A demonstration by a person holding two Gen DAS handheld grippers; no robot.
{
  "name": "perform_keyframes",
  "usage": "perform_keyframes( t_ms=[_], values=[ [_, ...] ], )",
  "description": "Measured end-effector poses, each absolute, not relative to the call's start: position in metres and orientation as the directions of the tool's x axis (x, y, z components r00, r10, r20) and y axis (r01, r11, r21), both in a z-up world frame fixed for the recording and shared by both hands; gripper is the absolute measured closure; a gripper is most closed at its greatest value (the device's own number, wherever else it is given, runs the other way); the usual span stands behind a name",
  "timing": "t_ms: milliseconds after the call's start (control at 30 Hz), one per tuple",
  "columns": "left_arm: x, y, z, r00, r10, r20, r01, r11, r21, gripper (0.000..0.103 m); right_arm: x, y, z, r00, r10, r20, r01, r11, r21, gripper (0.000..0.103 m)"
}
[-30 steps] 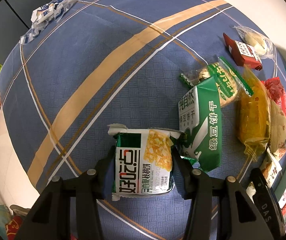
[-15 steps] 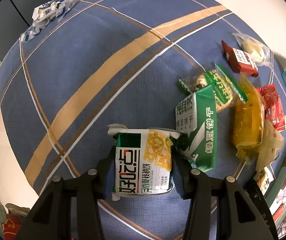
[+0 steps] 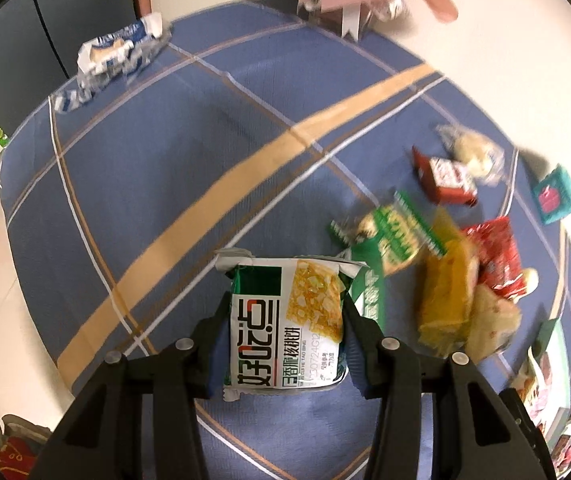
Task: Organize snacks
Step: 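Carry the green-and-white pack with the left tool into the tray while the right tool carries the cookie packet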
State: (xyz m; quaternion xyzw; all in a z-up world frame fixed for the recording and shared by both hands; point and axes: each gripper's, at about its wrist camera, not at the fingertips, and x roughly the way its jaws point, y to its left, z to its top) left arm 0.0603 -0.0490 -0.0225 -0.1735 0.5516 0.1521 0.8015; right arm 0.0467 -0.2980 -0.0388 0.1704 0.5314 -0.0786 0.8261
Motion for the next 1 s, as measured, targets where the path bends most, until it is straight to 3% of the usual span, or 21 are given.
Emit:
perform_keyframes(
  t_ms=[567, 1000],
  values=[
    [0.058, -0.085, 0.008, 0.491, 0.059, -0.869, -0.335, 0.934, -0.125, 0.053, 0.028, -0.314, -0.004, 0.501, 0.016, -0.865, 0.354, 0.909, 0.221, 0.049],
    [0.053, -0.147, 0.022, 0.548, -0.017, -0.836, -0.125, 0.987, -0.102, 0.053, 0.008, -0.383, 0.006, 0.503, -0.096, -0.859, 0.541, 0.81, 0.226, 0.049]
  ],
)
